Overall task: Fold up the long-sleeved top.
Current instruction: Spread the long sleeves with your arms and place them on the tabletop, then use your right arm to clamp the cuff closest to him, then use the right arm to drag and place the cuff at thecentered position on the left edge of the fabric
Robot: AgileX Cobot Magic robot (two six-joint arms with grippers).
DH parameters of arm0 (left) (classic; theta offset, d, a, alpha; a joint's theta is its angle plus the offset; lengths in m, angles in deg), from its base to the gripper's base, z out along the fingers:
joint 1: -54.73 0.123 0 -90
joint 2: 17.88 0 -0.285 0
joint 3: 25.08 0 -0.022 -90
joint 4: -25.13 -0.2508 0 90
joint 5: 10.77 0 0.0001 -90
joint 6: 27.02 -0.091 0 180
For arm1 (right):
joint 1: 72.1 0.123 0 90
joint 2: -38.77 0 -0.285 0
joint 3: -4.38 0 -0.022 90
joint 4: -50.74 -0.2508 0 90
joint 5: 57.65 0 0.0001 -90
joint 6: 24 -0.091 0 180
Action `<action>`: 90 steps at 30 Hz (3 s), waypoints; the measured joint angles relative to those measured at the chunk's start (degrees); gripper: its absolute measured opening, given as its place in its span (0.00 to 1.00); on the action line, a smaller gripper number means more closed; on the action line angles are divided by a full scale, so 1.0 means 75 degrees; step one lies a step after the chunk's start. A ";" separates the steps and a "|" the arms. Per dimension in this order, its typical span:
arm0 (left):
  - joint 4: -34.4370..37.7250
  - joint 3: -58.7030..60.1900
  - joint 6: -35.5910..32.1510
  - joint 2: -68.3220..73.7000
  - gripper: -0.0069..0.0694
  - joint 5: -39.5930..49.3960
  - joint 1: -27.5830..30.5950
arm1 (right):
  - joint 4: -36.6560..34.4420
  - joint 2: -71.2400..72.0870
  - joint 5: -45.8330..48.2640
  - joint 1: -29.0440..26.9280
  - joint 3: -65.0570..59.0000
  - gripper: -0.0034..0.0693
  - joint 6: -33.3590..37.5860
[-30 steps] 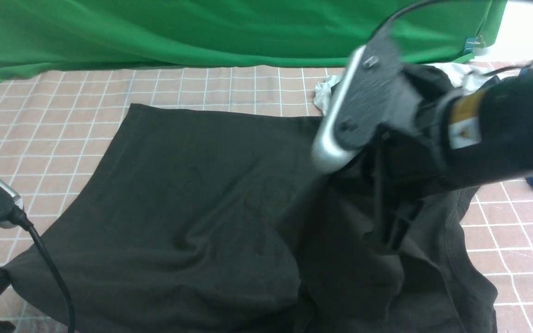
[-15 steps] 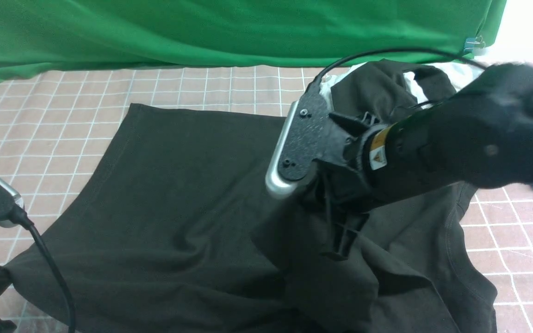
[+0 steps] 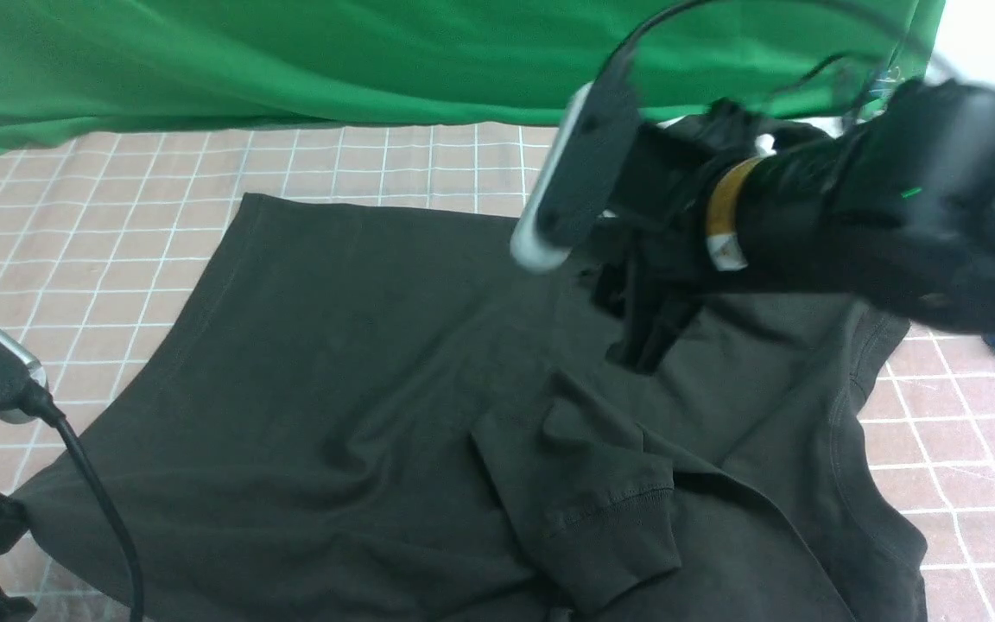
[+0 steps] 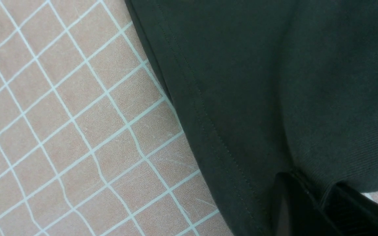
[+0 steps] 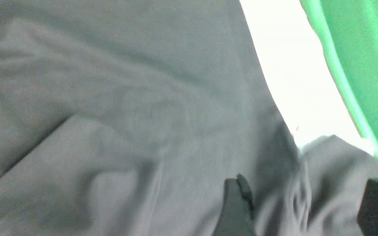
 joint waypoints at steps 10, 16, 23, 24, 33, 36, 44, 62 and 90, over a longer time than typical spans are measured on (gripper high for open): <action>0.0084 0.0000 0.0000 0.0000 0.14 -0.0255 0.0000 | -0.3555 0.0604 0.0589 0.0000 -0.1871 0.71 0.3488; 0.0230 0.0000 0.0000 0.0000 0.14 -0.0387 0.0000 | -0.3714 0.0604 -0.0492 0.0000 -0.2899 0.71 0.4521; 0.0374 0.0000 0.0000 0.0000 0.14 -0.0418 0.0000 | -0.3721 0.0604 -0.0759 0.0574 -0.2973 0.81 0.5175; 0.0376 0.0000 0.0000 0.0000 0.14 -0.0429 0.0000 | -0.3721 0.0589 -0.0813 0.0673 -0.2973 0.82 0.5443; 0.0702 0.0000 0.0000 0.0000 0.14 -0.0473 0.0000 | -0.3358 -0.0423 -0.1313 0.0735 -0.2973 0.83 0.6283; 0.0755 0.0000 0.0000 0.0000 0.14 -0.0490 0.0000 | -0.3155 -0.0707 -0.1343 0.0735 -0.2973 0.83 0.6301; 0.0798 0.0000 0.0000 0.0000 0.14 -0.0504 0.0000 | -0.3106 -0.0920 -0.1711 0.0629 -0.2973 0.72 0.6311; 0.0857 0.0000 0.0000 0.0000 0.14 -0.0461 0.0000 | -0.3080 -0.0900 -0.1537 0.0339 -0.2973 0.17 0.6150; 0.0857 0.0000 0.0012 0.0000 0.14 -0.0434 0.0000 | -0.2995 -0.2508 -0.1438 -0.0142 0.1053 0.16 0.6263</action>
